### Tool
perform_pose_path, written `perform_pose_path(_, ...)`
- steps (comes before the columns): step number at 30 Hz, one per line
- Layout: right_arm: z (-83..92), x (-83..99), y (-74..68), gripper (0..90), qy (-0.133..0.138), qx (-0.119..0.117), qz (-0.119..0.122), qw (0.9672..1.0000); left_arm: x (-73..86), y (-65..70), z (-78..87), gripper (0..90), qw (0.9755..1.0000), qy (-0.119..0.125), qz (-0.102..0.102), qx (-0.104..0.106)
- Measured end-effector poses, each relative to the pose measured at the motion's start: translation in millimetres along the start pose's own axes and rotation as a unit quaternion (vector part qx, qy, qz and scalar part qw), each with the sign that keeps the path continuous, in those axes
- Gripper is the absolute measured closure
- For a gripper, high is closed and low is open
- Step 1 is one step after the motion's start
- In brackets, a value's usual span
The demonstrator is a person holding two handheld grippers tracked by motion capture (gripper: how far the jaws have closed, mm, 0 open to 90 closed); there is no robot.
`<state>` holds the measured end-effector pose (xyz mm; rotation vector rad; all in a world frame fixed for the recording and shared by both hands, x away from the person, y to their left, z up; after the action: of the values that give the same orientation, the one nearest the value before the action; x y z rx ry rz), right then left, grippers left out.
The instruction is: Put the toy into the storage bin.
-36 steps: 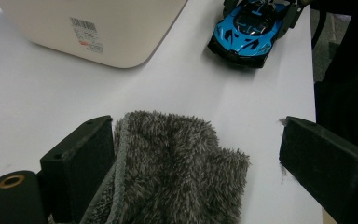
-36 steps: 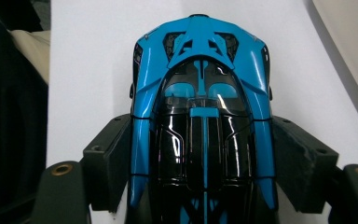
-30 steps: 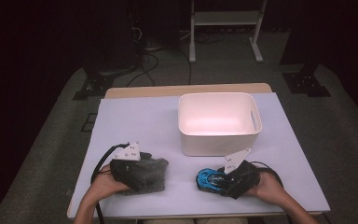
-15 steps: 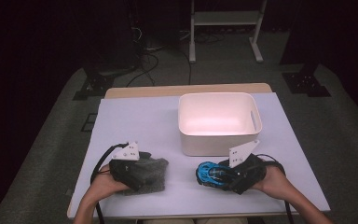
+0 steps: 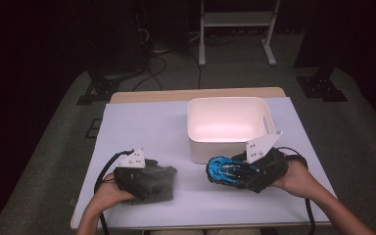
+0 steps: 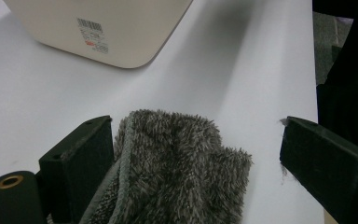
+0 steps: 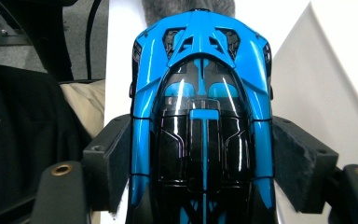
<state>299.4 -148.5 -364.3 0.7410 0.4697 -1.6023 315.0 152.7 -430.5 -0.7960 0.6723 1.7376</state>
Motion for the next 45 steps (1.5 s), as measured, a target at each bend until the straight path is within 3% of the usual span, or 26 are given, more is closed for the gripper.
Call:
perform_pose_path(14, 32.0, -35.9, 22.7, 27.0, 0.001, 0.017, 0.014, 0.9998, 0.6, -2.3, 0.0, 9.3, 1.0, 0.001, 0.004, 0.0)
perform_pose_path(22, 41.4, -55.1, 38.0, 27.0, 0.0, 0.015, 0.023, 0.9996, -1.0, -2.7, 1.8, 9.4, 0.9999, 0.008, 0.006, 0.0)
perform_pose_path(45, 54.9, -78.8, 94.0, 27.0, -0.018, 0.018, 0.016, 0.9995, 5.5, -4.3, 7.8, 9.3, 0.9997, 0.014, 0.018, -0.011)
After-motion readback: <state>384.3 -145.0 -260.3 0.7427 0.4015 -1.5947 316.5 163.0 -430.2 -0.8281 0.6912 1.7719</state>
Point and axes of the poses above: each handheld gripper's, and its own axes: z roughly backward along the jaws, x roughly out of its underside, y roughly to its right, the point moved 6 cm from there along -z, roughly forward along the jaws, and after that the axes turned 3 degrees about x, right-handed, at the moved point
